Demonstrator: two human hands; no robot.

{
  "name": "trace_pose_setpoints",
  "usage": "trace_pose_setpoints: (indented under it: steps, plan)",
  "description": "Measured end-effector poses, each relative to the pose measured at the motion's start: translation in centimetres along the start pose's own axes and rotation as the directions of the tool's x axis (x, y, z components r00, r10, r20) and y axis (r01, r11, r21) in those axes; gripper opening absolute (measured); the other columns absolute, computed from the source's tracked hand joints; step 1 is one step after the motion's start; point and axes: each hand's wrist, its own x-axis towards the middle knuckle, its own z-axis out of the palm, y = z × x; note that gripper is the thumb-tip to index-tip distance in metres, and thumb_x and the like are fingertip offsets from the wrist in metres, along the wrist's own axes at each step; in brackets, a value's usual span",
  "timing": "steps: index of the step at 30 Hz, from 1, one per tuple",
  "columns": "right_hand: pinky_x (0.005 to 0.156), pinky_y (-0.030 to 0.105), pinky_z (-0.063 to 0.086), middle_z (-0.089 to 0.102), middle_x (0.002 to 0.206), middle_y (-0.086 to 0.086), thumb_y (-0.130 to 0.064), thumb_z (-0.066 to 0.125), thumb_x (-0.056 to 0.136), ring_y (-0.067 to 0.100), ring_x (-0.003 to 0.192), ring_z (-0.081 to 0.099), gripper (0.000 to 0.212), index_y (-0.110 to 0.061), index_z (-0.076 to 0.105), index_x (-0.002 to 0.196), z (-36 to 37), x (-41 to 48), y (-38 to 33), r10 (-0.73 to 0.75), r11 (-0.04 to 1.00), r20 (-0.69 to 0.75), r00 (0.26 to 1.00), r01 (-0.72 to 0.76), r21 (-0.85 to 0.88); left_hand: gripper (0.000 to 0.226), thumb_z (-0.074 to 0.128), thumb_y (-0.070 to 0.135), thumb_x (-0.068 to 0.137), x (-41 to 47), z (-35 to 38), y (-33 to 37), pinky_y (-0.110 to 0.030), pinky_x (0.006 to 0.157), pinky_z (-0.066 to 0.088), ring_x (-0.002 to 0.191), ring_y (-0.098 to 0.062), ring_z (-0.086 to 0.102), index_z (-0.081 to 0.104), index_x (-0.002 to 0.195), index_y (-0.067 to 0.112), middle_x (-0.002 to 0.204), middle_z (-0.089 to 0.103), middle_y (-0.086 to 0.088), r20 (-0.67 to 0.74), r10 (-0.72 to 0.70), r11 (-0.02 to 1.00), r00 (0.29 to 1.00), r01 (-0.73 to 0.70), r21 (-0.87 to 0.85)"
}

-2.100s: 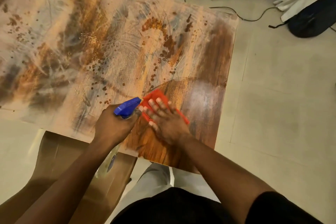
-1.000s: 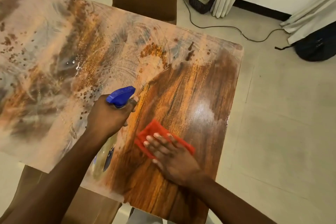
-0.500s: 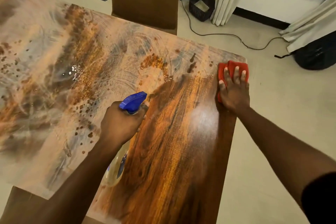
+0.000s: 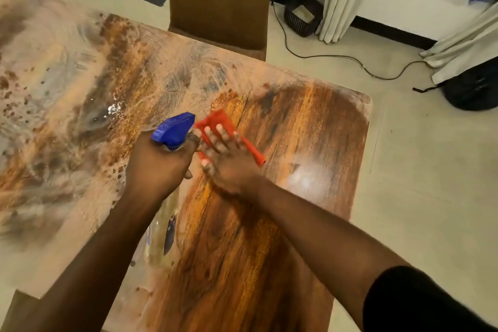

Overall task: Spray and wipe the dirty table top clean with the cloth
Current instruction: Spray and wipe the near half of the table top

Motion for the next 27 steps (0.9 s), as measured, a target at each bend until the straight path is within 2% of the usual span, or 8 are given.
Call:
trace_pose_setpoints:
  steps: [2,4,7,12,16,20,23,27]
  plan:
    - [0.132,0.059,0.0,-0.001,0.18,0.004,-0.055,0.017,0.112,0.028,0.166,-0.012,0.067,-0.027,0.009,0.172,2.4,-2.9,-2.8,-0.125,0.991,0.018,0.992,0.126,-0.037,0.022,0.07,0.059,0.086,0.2,0.0,0.4,-0.064,0.079,0.065,0.064,-0.043,0.077,0.074,0.102,0.045,0.091,0.082,-0.021,-0.002,0.02,1.0,1.0,-0.02,0.006]
    - [0.133,0.057,-0.001,0.001,0.181,0.003,-0.052,0.022,0.113,0.026,0.167,-0.011,0.066,-0.028,0.009,0.173,4.4,-6.8,-4.2,-0.199,0.978,0.034,0.979,0.201,-0.055,0.002,0.071,0.06,0.088,0.2,0.2,0.8,-0.065,0.078,0.065,0.063,-0.043,0.077,0.07,0.086,0.061,0.092,0.082,-0.021,0.008,0.047,0.998,0.999,-0.047,0.032]
    - [0.133,0.05,-0.006,0.004,0.181,-0.001,-0.049,0.027,0.115,0.021,0.167,-0.011,0.064,-0.03,0.01,0.173,6.0,-13.1,-3.0,-0.173,0.981,0.001,0.985,0.173,-0.094,0.041,0.071,0.056,0.096,0.4,0.5,1.2,-0.058,0.076,0.068,0.047,-0.017,0.076,0.059,0.069,0.084,0.085,0.085,-0.005,0.014,0.046,0.998,0.999,-0.046,0.04]
    - [0.13,0.047,0.0,-0.007,0.181,-0.009,-0.053,0.023,0.116,0.016,0.167,-0.012,0.064,-0.036,-0.001,0.173,4.1,-18.9,4.6,0.098,0.993,-0.066,0.993,-0.102,-0.064,0.043,0.073,0.053,0.096,0.8,1.5,1.1,-0.06,0.075,0.068,0.045,-0.021,0.072,0.06,0.069,0.084,0.082,0.085,-0.004,0.033,0.069,0.997,0.997,-0.068,-0.03]
    - [0.134,0.049,0.001,-0.018,0.179,-0.011,-0.056,0.015,0.115,0.016,0.166,-0.018,0.064,-0.038,-0.011,0.171,1.5,-19.7,11.5,0.309,0.95,-0.11,0.945,-0.311,0.0,0.027,0.075,0.05,0.096,0.9,2.2,0.8,-0.06,0.076,0.068,0.045,-0.018,0.072,0.065,0.075,0.066,0.082,0.085,0.008,0.045,0.034,0.999,0.998,-0.032,-0.034]
    - [0.135,0.052,0.003,-0.016,0.179,-0.003,-0.057,0.009,0.112,0.023,0.165,-0.019,0.066,-0.034,-0.007,0.172,-2.9,-16.8,18.1,0.51,0.858,-0.16,0.845,-0.512,0.033,0.023,0.076,0.047,0.097,1.2,2.2,0.6,-0.055,0.075,0.068,0.044,-0.016,0.073,0.062,0.081,0.057,0.083,0.085,0.015,0.057,0.034,0.999,0.998,-0.034,-0.016]
    - [0.134,0.057,0.002,-0.015,0.18,0.001,-0.056,0.015,0.115,0.028,0.166,-0.017,0.064,-0.035,-0.003,0.173,-6.1,-13.0,21.2,0.656,0.755,-0.184,0.732,-0.636,0.162,0.008,0.075,0.048,0.097,1.4,1.8,0.2,-0.046,0.069,0.068,0.043,-0.012,0.071,0.074,0.104,0.048,0.085,0.086,0.011,0.075,0.037,0.999,0.996,-0.034,-0.041]
    - [0.132,0.062,-0.002,-0.017,0.18,0.009,-0.05,0.019,0.116,0.036,0.165,-0.018,0.066,-0.028,-0.004,0.173,-9.0,-6.4,22.5,0.77,0.638,-0.163,0.617,-0.739,0.215,0.023,0.075,0.049,0.097,1.5,0.7,-1.0,-0.061,0.074,0.067,0.045,-0.019,0.072,0.066,0.082,0.064,0.08,0.084,-0.008,0.056,0.023,0.999,0.998,-0.02,-0.044]
